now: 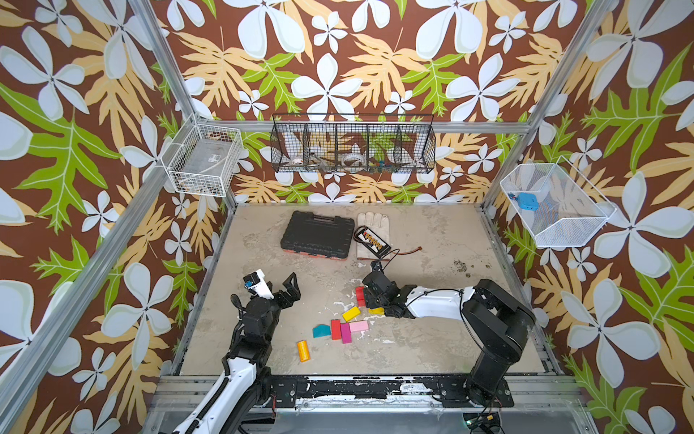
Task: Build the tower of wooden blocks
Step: 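Grasp the wood bar beside the red arch with the right gripper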
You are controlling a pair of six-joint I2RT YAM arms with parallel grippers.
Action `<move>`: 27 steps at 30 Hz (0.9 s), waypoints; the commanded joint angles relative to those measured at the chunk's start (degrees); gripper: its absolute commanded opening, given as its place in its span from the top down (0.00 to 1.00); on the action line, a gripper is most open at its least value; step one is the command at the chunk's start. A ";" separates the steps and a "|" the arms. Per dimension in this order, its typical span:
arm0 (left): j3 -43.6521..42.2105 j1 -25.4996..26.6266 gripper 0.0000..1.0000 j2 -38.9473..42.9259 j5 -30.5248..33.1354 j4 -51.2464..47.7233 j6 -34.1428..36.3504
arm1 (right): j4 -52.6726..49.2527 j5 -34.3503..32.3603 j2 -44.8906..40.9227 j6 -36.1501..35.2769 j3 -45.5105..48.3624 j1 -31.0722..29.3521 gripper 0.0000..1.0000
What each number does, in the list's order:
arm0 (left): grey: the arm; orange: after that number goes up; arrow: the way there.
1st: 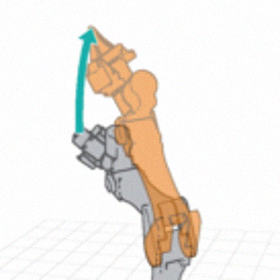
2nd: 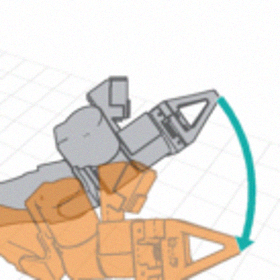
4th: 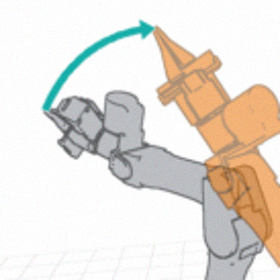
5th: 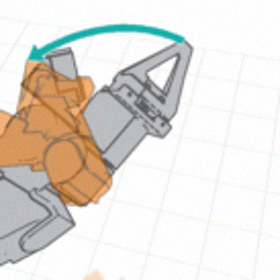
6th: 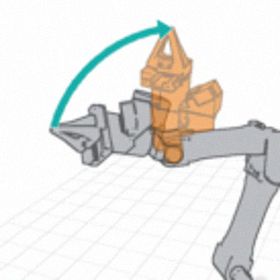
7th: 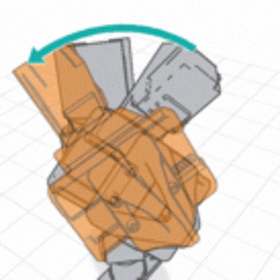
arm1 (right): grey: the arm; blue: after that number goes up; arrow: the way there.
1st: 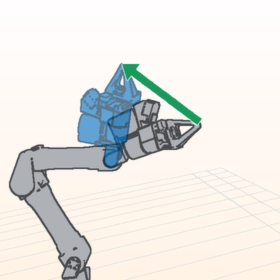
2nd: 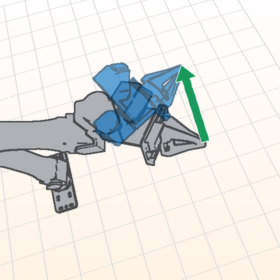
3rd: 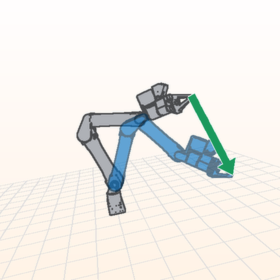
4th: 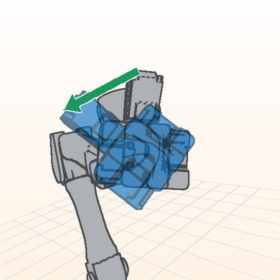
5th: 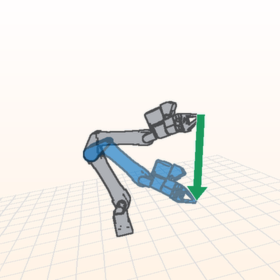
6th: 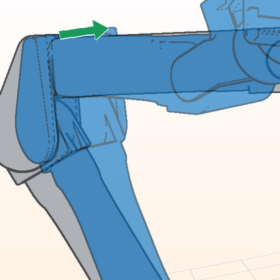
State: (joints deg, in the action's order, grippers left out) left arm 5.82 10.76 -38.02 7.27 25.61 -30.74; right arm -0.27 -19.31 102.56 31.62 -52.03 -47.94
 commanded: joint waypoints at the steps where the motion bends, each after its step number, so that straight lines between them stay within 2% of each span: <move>1: -0.10 0.01 0.00 0.13 -0.06 1.55 0.51 | -0.69 0.13 1.36 -0.77 -1.43 0.00 0.26; 3: -0.11 0.00 0.00 0.08 -0.06 1.66 0.51 | -1.02 -0.03 2.36 -0.86 -2.22 0.01 0.26; 13: -0.10 -0.01 0.00 -0.04 -0.16 1.81 0.50 | -0.76 -0.64 3.87 -0.68 -3.01 0.13 0.40; 20: -0.11 0.04 0.00 0.04 -0.46 1.74 0.45 | -0.91 -1.16 2.90 -0.22 -1.65 1.32 0.57; 27: -0.20 -0.03 0.00 0.14 -0.50 1.81 0.43 | -0.77 -2.54 0.57 0.94 1.24 2.57 0.66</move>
State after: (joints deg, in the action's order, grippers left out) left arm 5.72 10.76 -37.93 7.05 25.98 -30.30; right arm 1.69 -20.23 103.70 31.55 -51.57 -45.65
